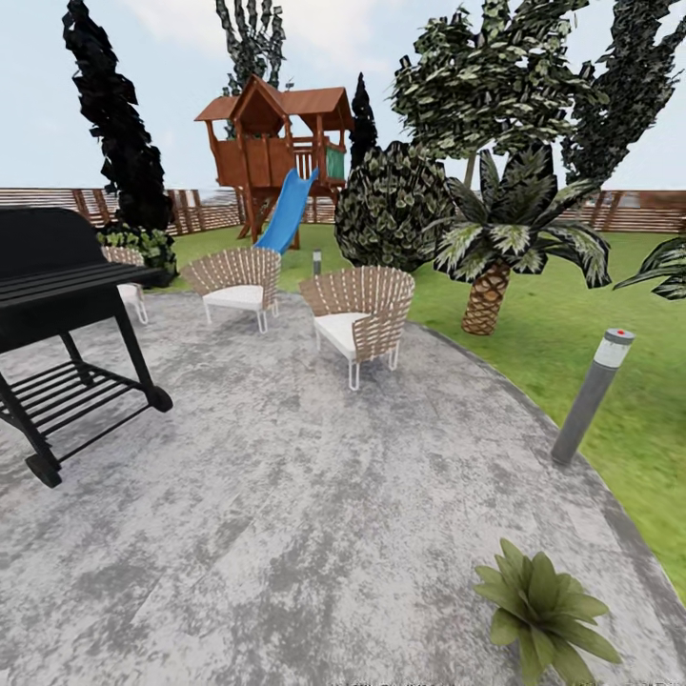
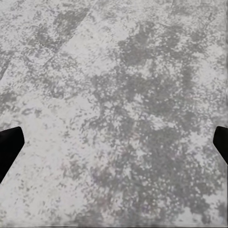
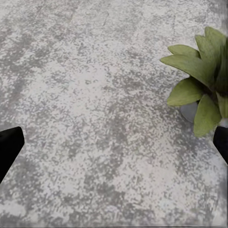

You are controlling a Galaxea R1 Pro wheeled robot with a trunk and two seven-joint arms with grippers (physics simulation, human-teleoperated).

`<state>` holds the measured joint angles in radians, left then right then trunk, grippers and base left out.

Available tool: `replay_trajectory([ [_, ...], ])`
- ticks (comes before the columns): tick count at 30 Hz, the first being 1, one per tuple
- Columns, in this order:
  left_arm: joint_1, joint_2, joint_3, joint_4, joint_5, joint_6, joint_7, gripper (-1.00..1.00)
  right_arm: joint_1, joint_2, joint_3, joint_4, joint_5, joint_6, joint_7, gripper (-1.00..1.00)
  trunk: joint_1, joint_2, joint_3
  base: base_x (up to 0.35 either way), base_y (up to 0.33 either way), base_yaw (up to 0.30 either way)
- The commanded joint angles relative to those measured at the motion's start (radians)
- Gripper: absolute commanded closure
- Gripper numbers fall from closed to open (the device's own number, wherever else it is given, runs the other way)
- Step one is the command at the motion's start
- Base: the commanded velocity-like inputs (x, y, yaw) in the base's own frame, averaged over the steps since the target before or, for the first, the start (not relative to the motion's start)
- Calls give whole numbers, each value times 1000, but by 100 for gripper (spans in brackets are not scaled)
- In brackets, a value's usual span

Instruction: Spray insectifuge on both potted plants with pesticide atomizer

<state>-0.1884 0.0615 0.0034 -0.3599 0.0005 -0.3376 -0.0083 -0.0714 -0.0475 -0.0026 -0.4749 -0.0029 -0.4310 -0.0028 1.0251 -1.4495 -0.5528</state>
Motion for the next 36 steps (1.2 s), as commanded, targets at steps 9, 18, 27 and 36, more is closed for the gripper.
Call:
replay_trajectory([
  [9, 0, -3, -2, 2, -5, -3, 0, -100, -1, 1, 1, 1, 0, -3, 0, -100, 0, 0, -13, 0, 0, -191],
  [18, 0, -3, -2, 3, -5, -3, 2, -100, -1, 1, 1, 1, 0, -3, 0, -100, 0, 0, -24, -17, -11, -191],
  [27, 0, -2, -1, 3, -5, -3, 3, -100, -1, 1, 1, 1, 0, -3, 0, -100, 0, 0, -36, -238, -152, -191],
  [36, 0, -2, 0, 2, -5, -3, 4, -100, -1, 1, 1, 1, -1, -4, 0, -100, 0, 0, -43, -172, -167, -107],
])
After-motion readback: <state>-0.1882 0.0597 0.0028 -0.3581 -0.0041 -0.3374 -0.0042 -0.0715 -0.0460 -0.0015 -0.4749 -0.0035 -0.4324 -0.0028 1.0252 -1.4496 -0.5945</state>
